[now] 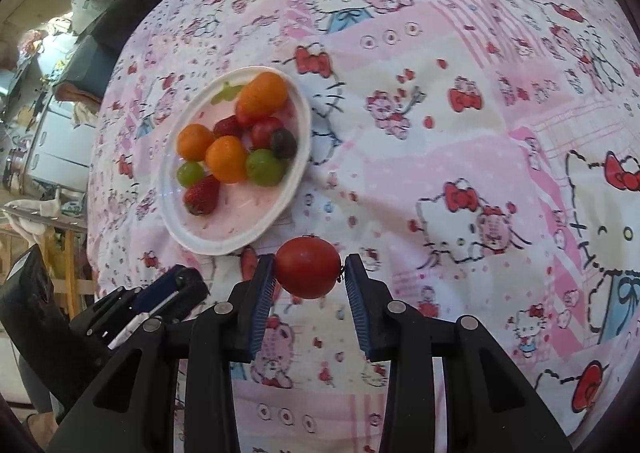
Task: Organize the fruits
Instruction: 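Lower the dark cherry and red tomato onto the plate and open both tools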
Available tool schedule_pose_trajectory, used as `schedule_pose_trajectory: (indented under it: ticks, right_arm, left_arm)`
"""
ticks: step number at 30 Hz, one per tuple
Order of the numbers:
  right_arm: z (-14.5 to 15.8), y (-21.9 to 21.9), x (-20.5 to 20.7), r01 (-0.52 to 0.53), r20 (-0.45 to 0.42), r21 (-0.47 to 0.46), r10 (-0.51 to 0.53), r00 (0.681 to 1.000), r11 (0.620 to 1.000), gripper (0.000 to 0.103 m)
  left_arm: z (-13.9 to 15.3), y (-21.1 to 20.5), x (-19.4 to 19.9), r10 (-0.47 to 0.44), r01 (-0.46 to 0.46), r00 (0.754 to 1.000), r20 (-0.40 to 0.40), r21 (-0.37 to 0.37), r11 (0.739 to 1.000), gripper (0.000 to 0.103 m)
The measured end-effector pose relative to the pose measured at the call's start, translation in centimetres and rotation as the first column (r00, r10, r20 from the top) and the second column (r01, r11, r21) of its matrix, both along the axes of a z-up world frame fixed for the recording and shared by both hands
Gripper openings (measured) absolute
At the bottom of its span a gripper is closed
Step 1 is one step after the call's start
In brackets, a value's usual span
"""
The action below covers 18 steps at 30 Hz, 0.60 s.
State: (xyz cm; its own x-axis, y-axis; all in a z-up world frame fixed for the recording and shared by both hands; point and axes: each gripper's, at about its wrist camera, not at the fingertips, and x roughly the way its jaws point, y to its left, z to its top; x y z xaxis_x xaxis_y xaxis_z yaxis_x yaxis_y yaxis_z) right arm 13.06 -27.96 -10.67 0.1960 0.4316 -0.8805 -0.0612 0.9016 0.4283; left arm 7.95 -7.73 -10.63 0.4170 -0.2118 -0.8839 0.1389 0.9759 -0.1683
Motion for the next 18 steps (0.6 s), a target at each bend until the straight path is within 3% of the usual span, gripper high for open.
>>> schedule_pose_trajectory:
  ticks: [6, 12, 18]
  right_arm:
    - [1.3, 1.4, 0.3, -0.011, 0.036, 0.072, 0.009, 0.999, 0.997, 0.038]
    - [1.9, 3.6, 1.3, -0.033, 0.055, 0.125, 0.026, 0.998, 0.992, 0.038]
    - [0.9, 5.5, 2.8, -0.048, 0.04, 0.127, 0.043, 0.998, 0.991, 0.038]
  left_arm:
    - [2.1, 3.5, 0.0, 0.075, -0.075, 0.996, 0.048, 0.002, 0.997, 0.021]
    - [4.0, 4.6, 1.2, 0.071, -0.075, 0.993, 0.091, 0.032, 0.997, 0.021]
    - [3.0, 4.9, 4.2, 0.078, -0.082, 0.994, 0.073, 0.051, 0.995, 0.021]
